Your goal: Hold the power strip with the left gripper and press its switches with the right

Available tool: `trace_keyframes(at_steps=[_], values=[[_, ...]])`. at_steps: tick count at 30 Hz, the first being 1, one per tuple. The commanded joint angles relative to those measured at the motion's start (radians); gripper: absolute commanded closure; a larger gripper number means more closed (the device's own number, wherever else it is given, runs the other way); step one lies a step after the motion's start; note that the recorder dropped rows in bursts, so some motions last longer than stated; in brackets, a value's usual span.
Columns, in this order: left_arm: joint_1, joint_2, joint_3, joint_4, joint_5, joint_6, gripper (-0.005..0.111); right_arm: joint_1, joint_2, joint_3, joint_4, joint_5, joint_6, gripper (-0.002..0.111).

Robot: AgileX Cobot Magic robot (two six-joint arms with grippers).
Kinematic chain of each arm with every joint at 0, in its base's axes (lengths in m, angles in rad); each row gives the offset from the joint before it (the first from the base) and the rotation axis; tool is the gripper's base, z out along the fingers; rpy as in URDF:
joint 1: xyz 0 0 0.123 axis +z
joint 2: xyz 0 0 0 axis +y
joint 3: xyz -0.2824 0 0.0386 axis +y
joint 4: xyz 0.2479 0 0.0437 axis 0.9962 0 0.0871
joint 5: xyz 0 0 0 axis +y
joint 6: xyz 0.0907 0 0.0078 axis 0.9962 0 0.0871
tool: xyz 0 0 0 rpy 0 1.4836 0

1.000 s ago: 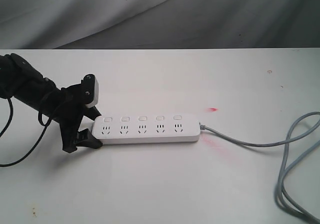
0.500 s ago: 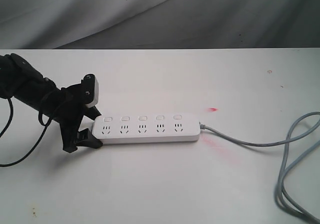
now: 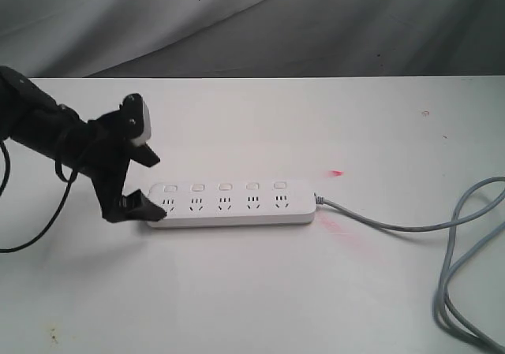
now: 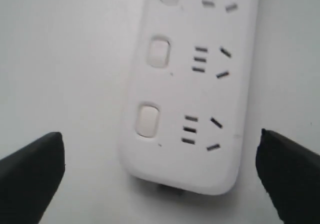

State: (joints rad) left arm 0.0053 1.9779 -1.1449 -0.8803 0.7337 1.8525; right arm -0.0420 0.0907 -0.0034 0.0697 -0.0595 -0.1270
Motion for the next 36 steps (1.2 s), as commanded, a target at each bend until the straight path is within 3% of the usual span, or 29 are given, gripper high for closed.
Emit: trace_keyframes(at_steps=[1,13,21,24,31,36], values=[[0.033,-0.152,-0.001,-0.084,-0.054,-0.075,0.010,-0.008,-0.004,0.003,0.001,0.002,0.001,0.108],[0.147,-0.595,-0.001,-0.113,0.040,-0.596,0.010,-0.008,-0.004,0.003,0.001,0.002,0.001,0.108],[0.147,-0.777,-0.001,-0.102,0.210,-0.661,0.012,-0.008,-0.004,0.003,0.001,0.002,0.001,0.108],[0.147,-0.816,-0.001,-0.045,0.180,-0.734,0.028,-0.008,-0.004,0.003,0.001,0.002,0.001,0.108],[0.147,-0.838,-0.001,-0.061,0.194,-0.759,0.106,-0.008,-0.004,0.003,0.001,0.002,0.001,0.108],[0.147,-0.838,-0.001,-0.028,0.205,-0.752,0.106,-0.008,-0.004,0.003,0.001,0.002,0.001,0.108]])
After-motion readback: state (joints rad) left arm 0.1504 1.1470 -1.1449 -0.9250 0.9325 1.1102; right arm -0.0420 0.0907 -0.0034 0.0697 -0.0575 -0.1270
